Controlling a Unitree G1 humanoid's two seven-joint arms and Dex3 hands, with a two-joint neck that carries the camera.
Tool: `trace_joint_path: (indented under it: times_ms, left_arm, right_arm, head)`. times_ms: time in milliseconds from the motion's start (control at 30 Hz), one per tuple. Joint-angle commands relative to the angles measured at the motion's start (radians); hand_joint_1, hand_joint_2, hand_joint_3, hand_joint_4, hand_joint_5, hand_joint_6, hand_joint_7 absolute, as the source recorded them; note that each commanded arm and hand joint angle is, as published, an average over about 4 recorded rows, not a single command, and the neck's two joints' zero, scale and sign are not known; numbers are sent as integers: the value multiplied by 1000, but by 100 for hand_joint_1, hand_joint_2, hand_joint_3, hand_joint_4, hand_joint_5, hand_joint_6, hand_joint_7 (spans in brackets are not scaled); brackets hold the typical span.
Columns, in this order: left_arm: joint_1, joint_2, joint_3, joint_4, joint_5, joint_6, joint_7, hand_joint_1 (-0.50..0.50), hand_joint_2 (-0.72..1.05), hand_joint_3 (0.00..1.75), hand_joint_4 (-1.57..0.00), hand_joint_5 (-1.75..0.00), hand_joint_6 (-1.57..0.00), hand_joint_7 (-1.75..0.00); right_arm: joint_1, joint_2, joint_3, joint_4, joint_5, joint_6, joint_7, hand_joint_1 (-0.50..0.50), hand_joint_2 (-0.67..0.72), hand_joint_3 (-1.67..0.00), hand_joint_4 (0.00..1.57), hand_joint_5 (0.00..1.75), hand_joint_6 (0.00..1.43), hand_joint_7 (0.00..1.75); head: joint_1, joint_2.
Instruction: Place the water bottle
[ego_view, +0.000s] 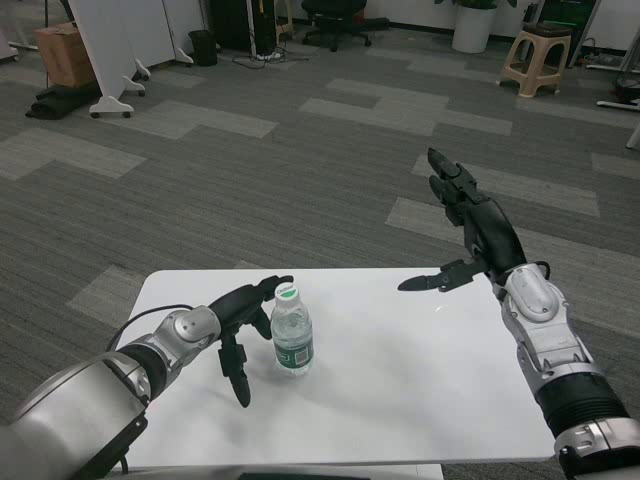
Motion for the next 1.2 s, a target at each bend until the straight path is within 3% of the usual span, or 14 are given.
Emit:
trace_joint_path:
  times_ms: [33,500,700,867,1000,1200]
  left_arm:
    - [-8,12,5,-3,-16,12,-14,-48,-55,9,0,-175,0,0]
    - [8,27,66,-19,-13,10,-22,-48,-57,9,0,-175,0,0]
    - [25,37,163,-31,-19,10,-30,-48,-64,7,0,-175,0,0]
    - [37,48,193,-42,-169,-5,-48,-48,-64,9,0,-175,0,0]
    - [44,56,191,-61,-253,-29,-59,-48,-64,9,0,-164,0,0]
    - [54,63,162,-84,-457,-95,-62,-48,-64,4,0,-175,0,0]
  right_arm:
    - [-2,2,-2,-6,11,-1,-2,-29,-10,-24,0,0,0,0]
    - [-2,2,-2,-7,11,-2,-2,-29,-10,-24,0,0,0,0]
    - [-2,1,-2,-6,11,-2,-2,-29,-10,-24,0,0,0,0]
    - [-5,2,-2,-6,11,-2,-2,-29,-10,-24,0,0,0,0]
    - [-6,1,-2,-6,11,-2,-2,-29,-10,-24,0,0,0,0]
    - [-9,-1,-1,-6,11,-2,-2,-29,-10,-24,0,0,0,0]
  head:
    - [3,0]
    - [8,0]
    - [13,-2]
    - [15,-2]
    - [15,-3]
    - [15,-1]
